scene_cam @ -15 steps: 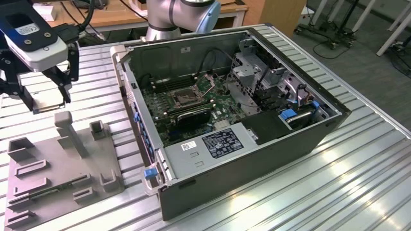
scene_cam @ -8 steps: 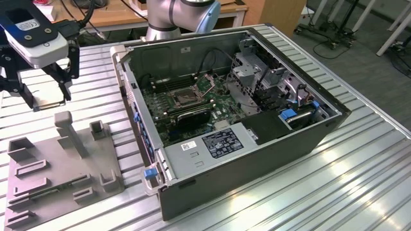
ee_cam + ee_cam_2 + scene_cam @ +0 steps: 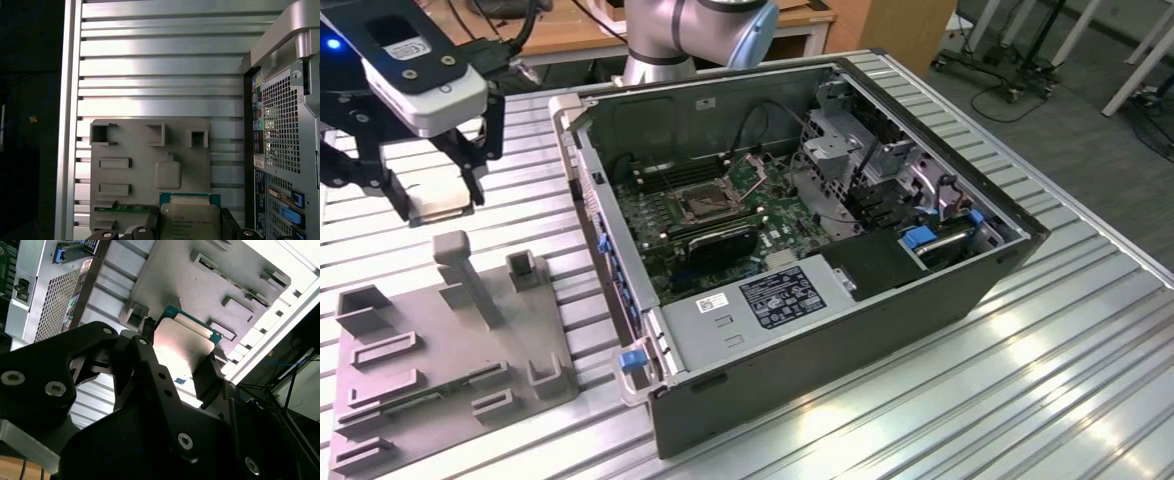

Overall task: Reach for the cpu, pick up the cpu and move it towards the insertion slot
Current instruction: 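Pick up the cpu and move it towards the insertion slot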

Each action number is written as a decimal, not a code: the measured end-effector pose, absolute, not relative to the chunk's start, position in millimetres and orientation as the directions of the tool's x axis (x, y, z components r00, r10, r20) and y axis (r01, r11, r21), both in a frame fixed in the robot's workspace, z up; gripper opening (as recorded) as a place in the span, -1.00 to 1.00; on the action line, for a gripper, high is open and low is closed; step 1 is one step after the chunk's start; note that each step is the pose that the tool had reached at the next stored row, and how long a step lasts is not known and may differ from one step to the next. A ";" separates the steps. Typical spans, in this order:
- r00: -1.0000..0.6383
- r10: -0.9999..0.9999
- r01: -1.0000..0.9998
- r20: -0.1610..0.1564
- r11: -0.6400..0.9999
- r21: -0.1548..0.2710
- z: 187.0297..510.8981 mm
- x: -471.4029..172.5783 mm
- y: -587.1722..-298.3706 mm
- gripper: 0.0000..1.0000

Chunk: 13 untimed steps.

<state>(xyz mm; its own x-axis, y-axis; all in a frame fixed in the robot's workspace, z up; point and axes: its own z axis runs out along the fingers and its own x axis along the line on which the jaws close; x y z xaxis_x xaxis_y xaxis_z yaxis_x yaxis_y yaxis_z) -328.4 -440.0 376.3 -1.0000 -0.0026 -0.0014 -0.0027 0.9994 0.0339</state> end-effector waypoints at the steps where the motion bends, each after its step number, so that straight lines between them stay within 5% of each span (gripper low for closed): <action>1: -1.000 -0.003 -0.003 -0.001 0.999 0.034 376.2 -327.1 -439.9 0.09; 13: -1.000 -0.003 -0.003 -0.001 0.999 0.034 376.0 -325.1 -439.9 0.09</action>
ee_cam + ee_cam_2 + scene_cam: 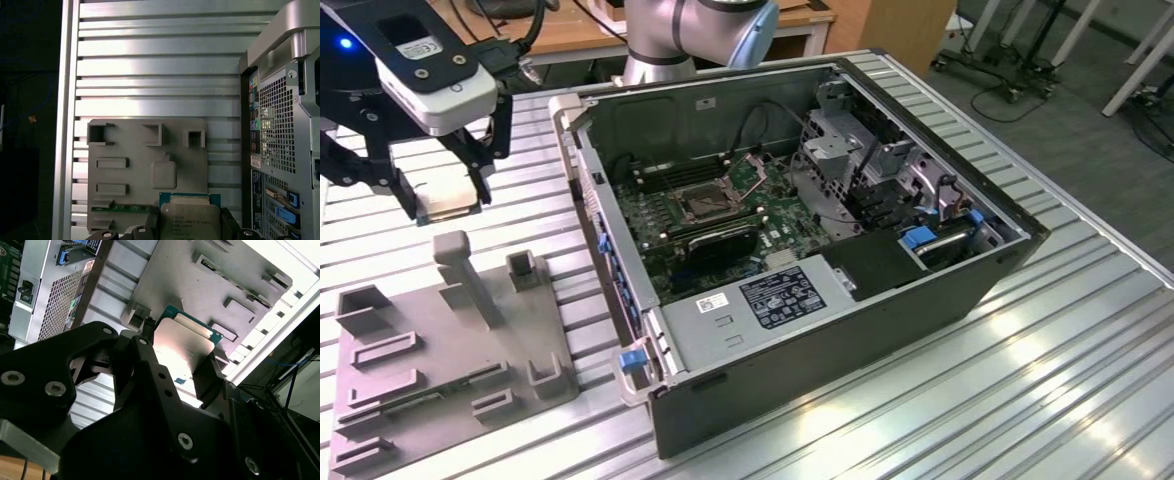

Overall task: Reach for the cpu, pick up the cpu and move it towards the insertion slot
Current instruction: 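Pick up the cpu and move it towards the insertion slot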

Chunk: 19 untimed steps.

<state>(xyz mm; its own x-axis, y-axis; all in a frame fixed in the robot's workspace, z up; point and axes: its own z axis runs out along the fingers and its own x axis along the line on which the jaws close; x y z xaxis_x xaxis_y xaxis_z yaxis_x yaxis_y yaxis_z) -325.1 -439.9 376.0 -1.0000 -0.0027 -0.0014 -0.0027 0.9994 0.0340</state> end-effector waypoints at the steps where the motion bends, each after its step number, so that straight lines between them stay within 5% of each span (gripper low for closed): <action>1: -1.000 -0.003 -0.003 -0.001 0.999 0.034 376.0 -324.6 -439.9 0.09; 19: -1.000 -0.003 -0.003 -0.001 0.999 0.034 374.4 -300.3 -439.9 0.09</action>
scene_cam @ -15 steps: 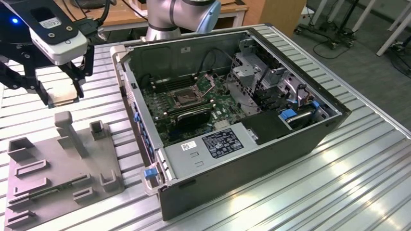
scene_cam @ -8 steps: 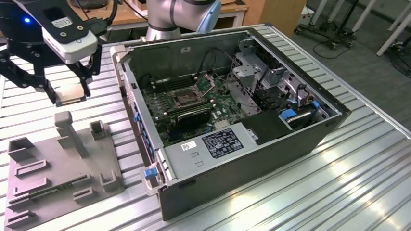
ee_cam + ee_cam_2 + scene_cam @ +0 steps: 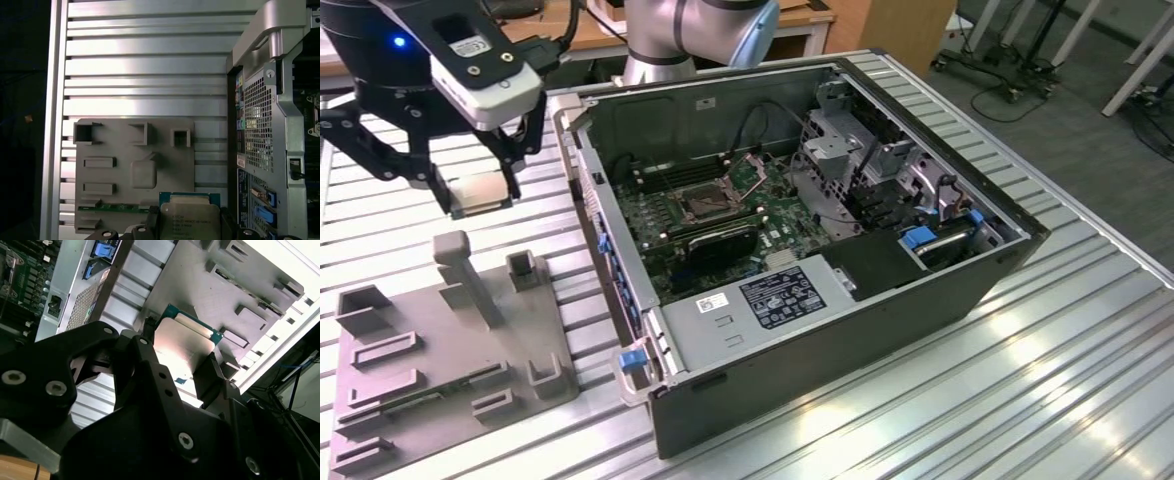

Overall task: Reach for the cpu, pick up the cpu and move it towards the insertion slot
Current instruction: 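Pick up the cpu and move it towards the insertion slot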

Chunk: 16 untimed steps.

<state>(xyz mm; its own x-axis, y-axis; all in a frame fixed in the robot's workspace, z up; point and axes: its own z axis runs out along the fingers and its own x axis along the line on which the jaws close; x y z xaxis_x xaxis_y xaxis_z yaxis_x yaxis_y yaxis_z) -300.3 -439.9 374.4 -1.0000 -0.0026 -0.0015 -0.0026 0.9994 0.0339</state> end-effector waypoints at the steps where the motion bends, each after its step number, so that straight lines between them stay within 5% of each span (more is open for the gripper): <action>1: -1.000 -0.003 -0.003 -0.001 0.999 0.034 374.3 -298.1 -439.9 0.09; 16: -1.000 -0.003 -0.003 -0.002 0.999 0.034 371.3 -262.0 -439.3 0.09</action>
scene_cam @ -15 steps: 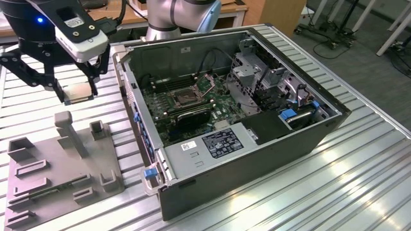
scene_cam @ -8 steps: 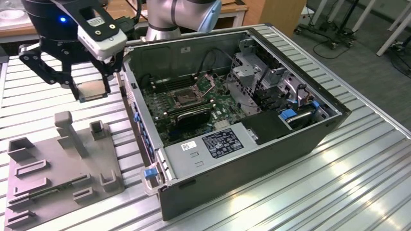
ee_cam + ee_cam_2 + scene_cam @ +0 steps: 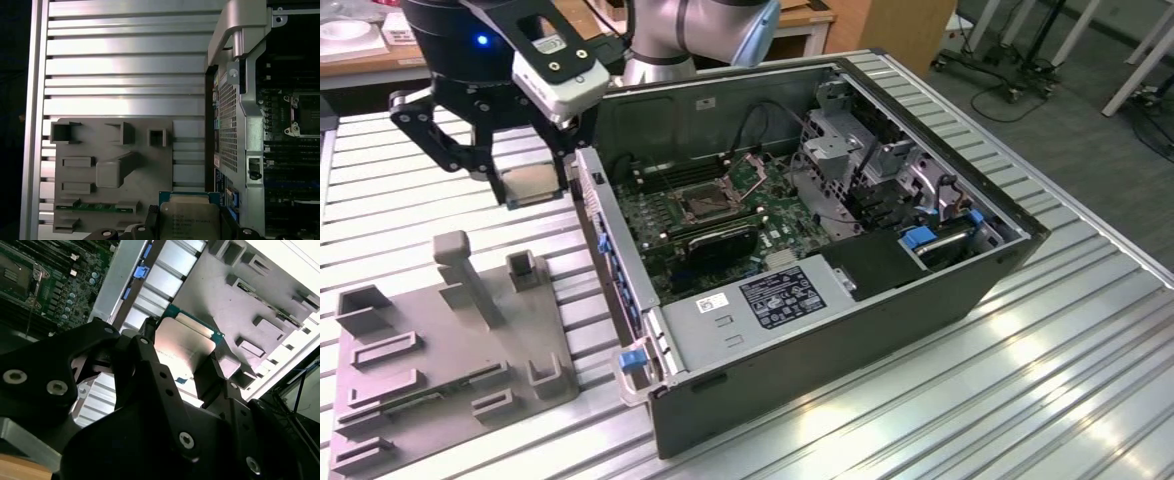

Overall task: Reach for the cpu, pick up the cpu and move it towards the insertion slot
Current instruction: 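Pick up the cpu and move it towards the insertion slot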

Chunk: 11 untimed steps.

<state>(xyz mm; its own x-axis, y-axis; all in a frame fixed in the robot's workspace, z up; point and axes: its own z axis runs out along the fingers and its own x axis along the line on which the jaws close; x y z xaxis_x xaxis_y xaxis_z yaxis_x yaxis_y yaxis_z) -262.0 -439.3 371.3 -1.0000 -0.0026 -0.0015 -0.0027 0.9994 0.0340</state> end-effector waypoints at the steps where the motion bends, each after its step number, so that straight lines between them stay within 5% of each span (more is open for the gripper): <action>1: -1.000 -0.003 -0.003 -0.001 0.999 0.034 371.2 -260.3 -439.3 0.09; 11: -1.000 -0.003 -0.003 -0.002 0.999 0.034 370.6 -244.2 -439.2 0.09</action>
<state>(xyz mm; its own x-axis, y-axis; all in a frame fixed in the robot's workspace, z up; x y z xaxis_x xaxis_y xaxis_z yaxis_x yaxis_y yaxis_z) -244.2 -439.2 370.6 -1.0000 -0.0026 -0.0015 -0.0026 0.9994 0.0340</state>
